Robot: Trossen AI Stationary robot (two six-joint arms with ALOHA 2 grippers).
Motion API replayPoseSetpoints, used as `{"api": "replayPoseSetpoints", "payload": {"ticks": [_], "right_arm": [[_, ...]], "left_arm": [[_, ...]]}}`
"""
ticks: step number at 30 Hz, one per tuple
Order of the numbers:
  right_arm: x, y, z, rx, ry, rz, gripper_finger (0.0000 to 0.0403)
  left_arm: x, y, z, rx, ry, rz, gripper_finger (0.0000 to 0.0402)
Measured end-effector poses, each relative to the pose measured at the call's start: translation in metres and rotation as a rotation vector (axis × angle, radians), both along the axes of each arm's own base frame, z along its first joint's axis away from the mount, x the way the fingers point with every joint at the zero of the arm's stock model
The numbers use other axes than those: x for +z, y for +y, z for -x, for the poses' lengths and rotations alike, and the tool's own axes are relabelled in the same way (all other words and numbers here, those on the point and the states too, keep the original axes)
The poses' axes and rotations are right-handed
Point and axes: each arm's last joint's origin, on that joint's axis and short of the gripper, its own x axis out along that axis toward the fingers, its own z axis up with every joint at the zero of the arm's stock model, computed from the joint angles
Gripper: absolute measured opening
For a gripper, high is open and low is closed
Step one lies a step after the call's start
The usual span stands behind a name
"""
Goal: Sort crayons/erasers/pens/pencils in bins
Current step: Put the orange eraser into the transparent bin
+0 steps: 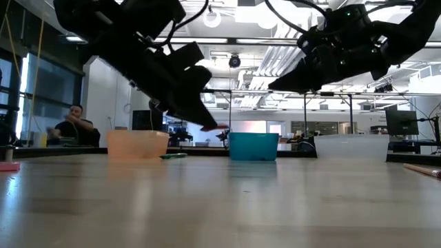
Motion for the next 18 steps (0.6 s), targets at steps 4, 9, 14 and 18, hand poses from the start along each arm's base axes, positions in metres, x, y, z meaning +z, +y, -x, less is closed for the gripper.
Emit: {"api": "replayPoseSetpoints", "payload": {"ticks": [4,9,14,18], "right_arm": [[0.0,0.0,0.0,-0.008,-0.014,-0.173,0.0002],[-0.005,0.005,-0.003,-0.089,-0.017,-0.438,0.001],[-0.006,0.008,-0.004,-0.13,-0.028,-0.629,0.0064],[-0.003,0.008,-0.005,-0.139,-0.059,-0.763,0.0121]], "left_arm": [[0.009,0.0,-0.006,-0.018,-0.076,-0.058,0.0039],[0.024,0.006,-0.014,-0.048,-0.19,-0.153,0.0039],[0.03,0.009,-0.016,-0.085,-0.178,-0.256,0.0032],[0.032,0.01,-0.016,-0.113,-0.165,-0.302,0.0031]]}}
